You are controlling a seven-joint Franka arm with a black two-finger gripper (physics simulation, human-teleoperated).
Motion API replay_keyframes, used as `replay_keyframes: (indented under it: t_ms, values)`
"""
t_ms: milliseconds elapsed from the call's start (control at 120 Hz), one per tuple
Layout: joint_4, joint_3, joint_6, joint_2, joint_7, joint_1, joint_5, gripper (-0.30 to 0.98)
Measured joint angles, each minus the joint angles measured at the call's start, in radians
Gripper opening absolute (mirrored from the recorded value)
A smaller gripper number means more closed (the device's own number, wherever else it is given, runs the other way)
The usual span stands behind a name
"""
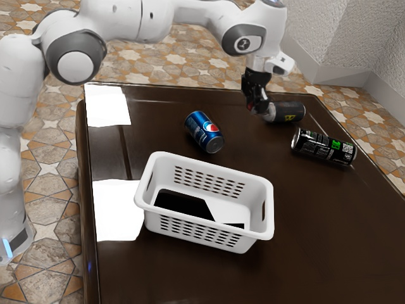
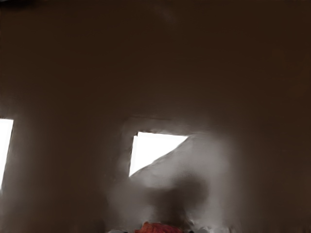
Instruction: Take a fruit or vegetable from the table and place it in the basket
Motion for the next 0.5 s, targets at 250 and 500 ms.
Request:
replay_keyframes:
  t_ms: [250,500]
  values:
    - [-0.415,-0.078,-0.02,-0.399,0.003,-0.004,0.005,0.13]
    - [-0.539,-0.165,-0.029,-0.494,0.008,0.001,0.005,0.13]
